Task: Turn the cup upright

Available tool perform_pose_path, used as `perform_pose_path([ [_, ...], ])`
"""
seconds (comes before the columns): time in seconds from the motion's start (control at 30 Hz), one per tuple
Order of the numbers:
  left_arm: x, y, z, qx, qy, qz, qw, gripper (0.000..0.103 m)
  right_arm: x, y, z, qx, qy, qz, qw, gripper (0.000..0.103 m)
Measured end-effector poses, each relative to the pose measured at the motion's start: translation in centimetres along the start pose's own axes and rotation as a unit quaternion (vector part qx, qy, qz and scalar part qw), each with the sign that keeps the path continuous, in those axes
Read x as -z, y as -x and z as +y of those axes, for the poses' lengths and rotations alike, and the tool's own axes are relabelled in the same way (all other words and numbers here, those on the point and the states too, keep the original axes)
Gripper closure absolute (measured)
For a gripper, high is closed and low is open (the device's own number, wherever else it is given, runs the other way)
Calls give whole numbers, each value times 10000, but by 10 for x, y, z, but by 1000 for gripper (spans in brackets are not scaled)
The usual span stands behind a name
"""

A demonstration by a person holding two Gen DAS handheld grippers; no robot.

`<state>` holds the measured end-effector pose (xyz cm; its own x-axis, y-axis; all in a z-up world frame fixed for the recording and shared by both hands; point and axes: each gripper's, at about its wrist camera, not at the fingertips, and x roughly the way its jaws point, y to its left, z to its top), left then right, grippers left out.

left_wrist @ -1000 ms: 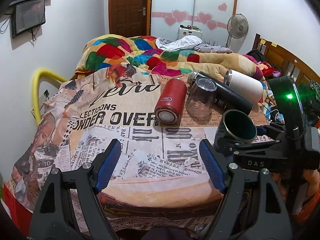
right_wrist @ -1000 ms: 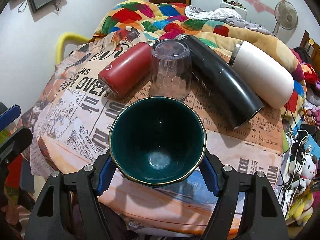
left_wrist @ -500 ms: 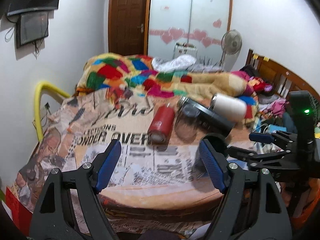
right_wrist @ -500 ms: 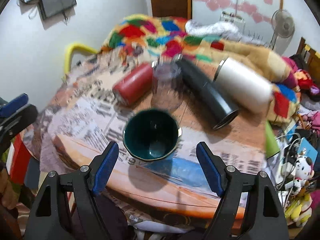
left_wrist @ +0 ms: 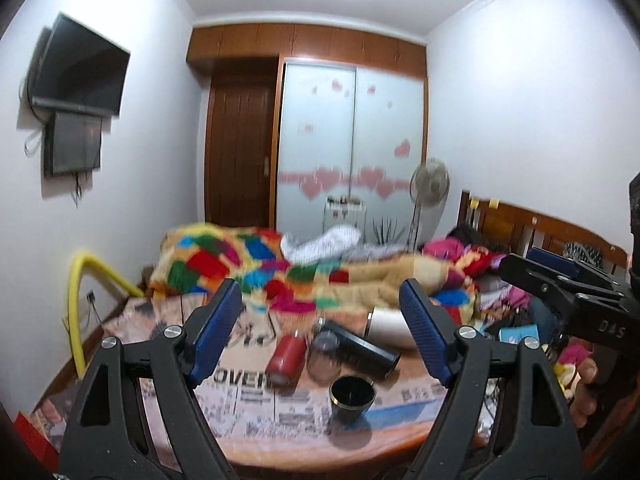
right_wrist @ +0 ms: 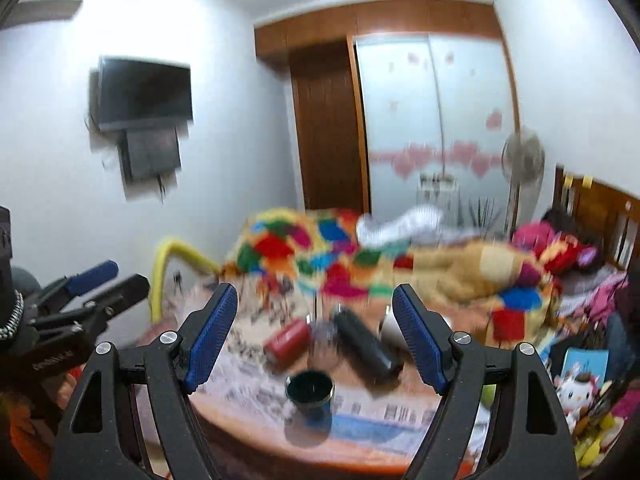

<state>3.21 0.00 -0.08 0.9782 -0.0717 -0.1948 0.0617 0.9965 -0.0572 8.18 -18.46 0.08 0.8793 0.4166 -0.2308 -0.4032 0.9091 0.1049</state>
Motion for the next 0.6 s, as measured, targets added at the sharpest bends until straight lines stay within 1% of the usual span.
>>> perform_pose_path([
  [0.1,-4,18,-6,11,-5,-258,9997,18,-3,16,10,-13,34,-337,9994,24],
  [0.2,-5,32,-10,-9,2,-443,9990,14,-1,26,18,59,112,-536,9985,24],
  [0.27,-2,40,-13,-68,8,-511,9987,10,2,27,20,112,141,-591,9981,21],
  [0.37,3,44,-14,-199,23,-511,9985,5,7,30,21,131,107,-612,9980,13],
  [0.5,9,45,-13,-272,80,-449,9986,3,12,35,20,324,146,-605,9975,0],
  [0.6,12,45,-14,-350,42,-434,9984,3,14,36,19,363,160,-561,9976,0],
])
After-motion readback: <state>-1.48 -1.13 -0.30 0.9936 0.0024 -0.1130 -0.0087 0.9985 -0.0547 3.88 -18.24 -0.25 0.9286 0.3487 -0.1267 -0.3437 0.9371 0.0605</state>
